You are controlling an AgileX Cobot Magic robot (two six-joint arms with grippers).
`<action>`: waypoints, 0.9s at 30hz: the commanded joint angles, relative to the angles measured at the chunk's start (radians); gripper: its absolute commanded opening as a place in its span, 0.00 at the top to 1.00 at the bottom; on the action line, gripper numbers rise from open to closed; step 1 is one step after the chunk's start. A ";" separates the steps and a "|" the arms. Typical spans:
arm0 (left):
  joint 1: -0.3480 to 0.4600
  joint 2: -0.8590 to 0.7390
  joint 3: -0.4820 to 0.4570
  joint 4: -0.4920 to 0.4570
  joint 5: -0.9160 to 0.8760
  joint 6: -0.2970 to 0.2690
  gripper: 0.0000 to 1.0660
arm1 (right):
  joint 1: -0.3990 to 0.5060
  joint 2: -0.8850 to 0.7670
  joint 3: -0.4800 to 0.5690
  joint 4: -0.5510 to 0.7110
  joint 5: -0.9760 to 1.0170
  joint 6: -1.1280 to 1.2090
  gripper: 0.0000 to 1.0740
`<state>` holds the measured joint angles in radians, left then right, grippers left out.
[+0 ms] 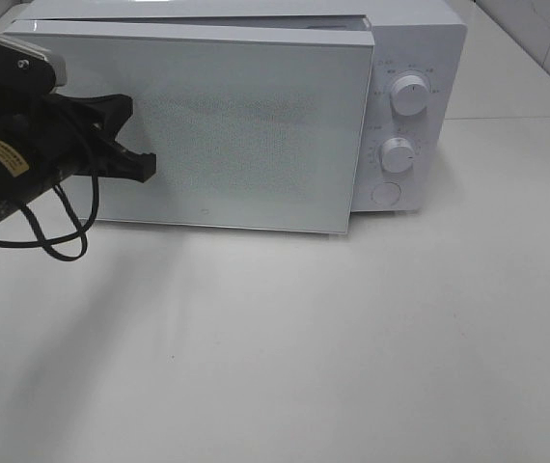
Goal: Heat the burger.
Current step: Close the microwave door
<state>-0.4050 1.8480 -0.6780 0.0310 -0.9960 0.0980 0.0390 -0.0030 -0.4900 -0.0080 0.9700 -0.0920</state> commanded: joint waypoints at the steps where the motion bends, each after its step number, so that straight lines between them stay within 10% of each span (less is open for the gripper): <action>1: -0.018 0.013 -0.041 -0.024 0.010 -0.003 1.00 | 0.000 -0.028 -0.001 -0.003 -0.007 -0.005 0.54; 27: -0.100 0.150 -0.285 -0.149 0.087 0.002 1.00 | 0.000 -0.028 -0.001 -0.003 -0.007 -0.004 0.54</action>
<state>-0.5220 1.9860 -0.8980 0.0310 -0.8730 0.1020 0.0390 -0.0030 -0.4900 -0.0080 0.9700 -0.0920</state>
